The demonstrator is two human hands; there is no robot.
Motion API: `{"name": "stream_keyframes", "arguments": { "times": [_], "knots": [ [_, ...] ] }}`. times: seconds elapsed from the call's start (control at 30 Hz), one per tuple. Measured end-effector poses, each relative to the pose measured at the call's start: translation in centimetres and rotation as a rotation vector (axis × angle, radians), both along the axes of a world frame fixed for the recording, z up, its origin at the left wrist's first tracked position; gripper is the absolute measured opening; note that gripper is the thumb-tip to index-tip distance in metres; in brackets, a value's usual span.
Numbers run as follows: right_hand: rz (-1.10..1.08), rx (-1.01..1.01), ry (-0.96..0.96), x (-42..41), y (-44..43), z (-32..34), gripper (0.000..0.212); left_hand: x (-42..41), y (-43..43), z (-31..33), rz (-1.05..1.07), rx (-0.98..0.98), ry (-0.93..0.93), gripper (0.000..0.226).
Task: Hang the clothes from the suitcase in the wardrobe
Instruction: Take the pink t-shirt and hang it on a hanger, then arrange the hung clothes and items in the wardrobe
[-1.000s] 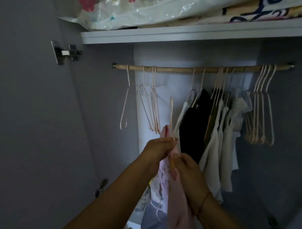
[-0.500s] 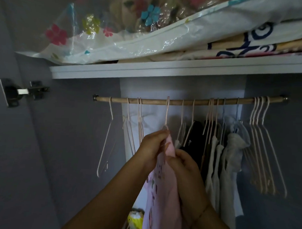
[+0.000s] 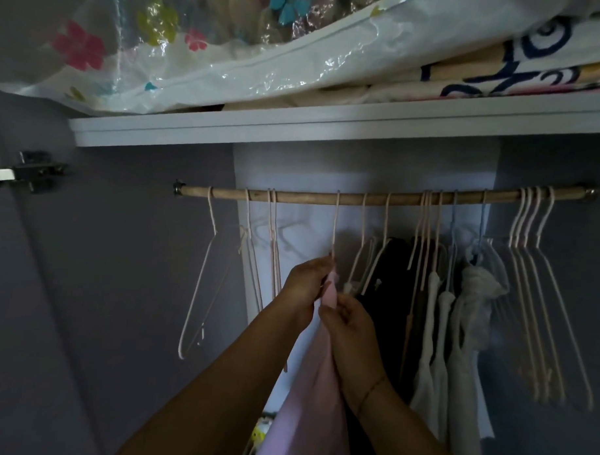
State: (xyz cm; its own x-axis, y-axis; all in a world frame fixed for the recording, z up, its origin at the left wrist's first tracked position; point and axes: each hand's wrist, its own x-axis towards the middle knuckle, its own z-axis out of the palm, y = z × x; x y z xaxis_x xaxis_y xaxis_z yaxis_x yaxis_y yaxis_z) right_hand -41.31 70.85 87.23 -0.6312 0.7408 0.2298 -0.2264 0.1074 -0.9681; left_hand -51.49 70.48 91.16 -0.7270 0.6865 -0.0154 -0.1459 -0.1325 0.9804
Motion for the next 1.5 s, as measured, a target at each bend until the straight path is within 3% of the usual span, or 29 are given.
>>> {"name": "stream_keyframes", "arguments": {
  "times": [0.13,0.27,0.37,0.47,0.6,0.77,1.0,1.13,1.5],
  "knots": [
    [0.007,0.054,0.000,0.1,-0.5,-0.5,0.021,-0.1,-1.0,-0.6,-0.019,-0.009,0.054,0.023],
    [-0.055,0.184,-0.030,0.1,-1.4,-0.7,0.028,0.1,-3.9,-1.7,0.012,-0.020,0.127,0.032],
    [-0.088,0.218,-0.062,0.1,-3.7,-1.3,0.031,0.3,-7.6,-2.6,0.070,-0.018,0.122,0.033],
    [-0.174,0.285,-0.139,0.8,-6.9,-2.1,0.051,1.0,-12.0,-3.5,0.117,-0.020,0.122,0.031],
    [-0.184,0.337,-0.064,3.0,-11.5,-3.9,0.052,3.4,-19.4,-5.2,0.185,-0.065,0.133,0.022],
    [0.018,0.268,-0.048,6.8,-18.6,-7.2,0.054,8.7,-30.5,-8.7,0.283,-0.149,0.119,0.021],
    [0.219,0.212,-0.101,13.5,-31.3,-13.5,0.064,18.6,-46.1,-14.9,0.385,-0.316,0.090,0.035],
    [0.398,0.187,-0.171,17.1,-38.2,-16.4,0.070,23.4,-54.2,-18.0,0.451,-0.350,-0.002,0.029],
    [0.916,0.294,-0.333,23.1,-52.5,-26.3,0.063,34.5,-72.3,-27.5,0.848,-0.441,-0.178,0.033]
  ]
}}
